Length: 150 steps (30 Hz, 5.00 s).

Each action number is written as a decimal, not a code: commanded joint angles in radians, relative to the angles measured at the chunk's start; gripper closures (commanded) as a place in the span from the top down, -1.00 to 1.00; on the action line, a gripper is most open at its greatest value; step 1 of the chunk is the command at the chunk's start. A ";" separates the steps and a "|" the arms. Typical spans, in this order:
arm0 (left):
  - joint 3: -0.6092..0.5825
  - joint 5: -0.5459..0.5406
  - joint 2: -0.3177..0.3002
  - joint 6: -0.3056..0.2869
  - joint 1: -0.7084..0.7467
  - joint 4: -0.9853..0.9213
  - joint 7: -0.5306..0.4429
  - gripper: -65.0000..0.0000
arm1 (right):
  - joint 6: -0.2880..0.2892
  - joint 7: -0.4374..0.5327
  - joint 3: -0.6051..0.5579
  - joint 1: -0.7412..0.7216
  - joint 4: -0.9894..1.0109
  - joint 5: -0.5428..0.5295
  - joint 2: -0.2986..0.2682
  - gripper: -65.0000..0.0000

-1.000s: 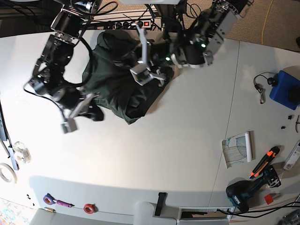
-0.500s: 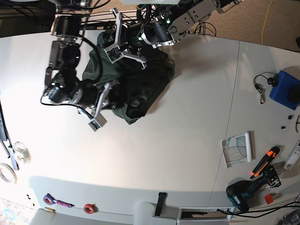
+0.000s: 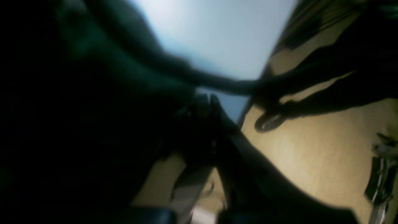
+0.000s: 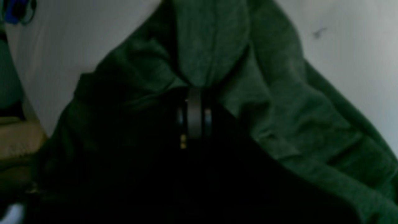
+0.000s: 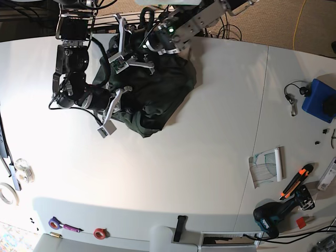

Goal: Layout the t-shirt on the table in an organized manner, then fold the t-shirt properly
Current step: 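Grasp the bundle with both grippers and compress it into a square, then release the left gripper and drag the bundle with the right gripper, then open the right gripper and lift both grippers off the folded shirt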

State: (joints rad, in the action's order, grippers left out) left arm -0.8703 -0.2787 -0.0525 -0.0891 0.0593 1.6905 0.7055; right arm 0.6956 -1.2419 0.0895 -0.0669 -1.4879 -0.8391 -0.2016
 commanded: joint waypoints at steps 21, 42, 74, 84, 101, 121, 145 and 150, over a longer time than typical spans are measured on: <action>-0.002 0.227 -0.085 0.048 -0.019 -0.057 0.159 -1.00 | -0.197 0.224 0.004 -0.082 0.024 0.335 -0.008 -1.00; -0.002 0.224 -0.151 0.026 -0.026 0.410 0.111 -1.00 | -0.237 0.244 0.013 -0.114 0.010 0.328 -0.008 -1.00; 0.862 0.114 -0.167 -0.017 -0.009 0.316 0.087 -1.00 | -0.092 0.105 0.049 0.071 -0.262 0.077 0.132 -1.00; 0.875 0.109 -0.166 -0.043 0.024 0.306 0.077 -1.00 | -0.262 0.326 0.050 0.146 -0.153 0.506 0.126 -1.00; 0.875 0.132 -0.167 -0.043 0.024 0.302 0.072 -1.00 | -0.456 0.317 0.536 0.134 -0.127 0.630 0.088 -1.00; 0.875 0.090 -0.167 -0.043 0.024 0.302 -0.015 -1.00 | -0.272 0.461 0.665 0.107 -0.240 0.412 0.029 -1.00; 1.257 -0.274 -0.260 -0.384 -0.002 0.005 -0.101 -1.00 | 0.003 0.433 0.465 0.140 -0.392 0.171 0.031 -1.00; 1.435 -0.531 -0.261 -0.579 0.119 0.031 0.008 -1.00 | 0.003 0.403 0.436 0.245 -0.426 0.110 0.030 -1.00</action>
State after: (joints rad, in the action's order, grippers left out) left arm 0.5659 -0.7975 -0.3000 -0.6613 0.1860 1.7042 0.7368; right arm 0.6945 -0.8711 0.5194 0.1894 -1.8919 -0.7021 -0.1574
